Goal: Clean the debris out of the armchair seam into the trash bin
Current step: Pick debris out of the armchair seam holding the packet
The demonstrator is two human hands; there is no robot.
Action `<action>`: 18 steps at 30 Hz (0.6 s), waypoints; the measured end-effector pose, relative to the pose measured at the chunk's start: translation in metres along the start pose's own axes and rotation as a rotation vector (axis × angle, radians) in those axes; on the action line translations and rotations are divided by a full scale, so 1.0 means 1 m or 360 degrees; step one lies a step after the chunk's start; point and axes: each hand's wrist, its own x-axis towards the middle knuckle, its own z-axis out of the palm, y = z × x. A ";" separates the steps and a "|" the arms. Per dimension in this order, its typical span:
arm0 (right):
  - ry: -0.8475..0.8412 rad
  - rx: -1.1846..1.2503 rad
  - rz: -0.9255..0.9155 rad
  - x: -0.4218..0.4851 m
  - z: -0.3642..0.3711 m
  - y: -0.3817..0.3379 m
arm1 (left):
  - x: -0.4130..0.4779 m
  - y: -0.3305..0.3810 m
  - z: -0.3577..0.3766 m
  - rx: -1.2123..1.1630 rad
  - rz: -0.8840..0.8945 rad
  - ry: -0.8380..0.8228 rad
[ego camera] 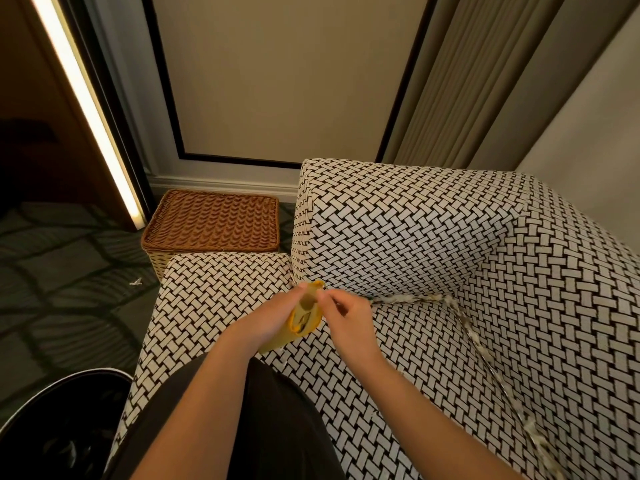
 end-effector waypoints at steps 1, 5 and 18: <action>0.0031 0.0017 0.0032 0.000 -0.002 0.001 | -0.001 0.000 0.000 -0.0017 -0.0014 0.0008; 0.0264 0.0042 0.0286 0.003 -0.017 0.023 | -0.001 0.000 -0.002 -0.0064 -0.0112 0.0022; 0.0184 -0.1301 0.0682 0.031 -0.062 0.112 | 0.004 -0.004 -0.001 -0.0018 -0.0125 -0.0021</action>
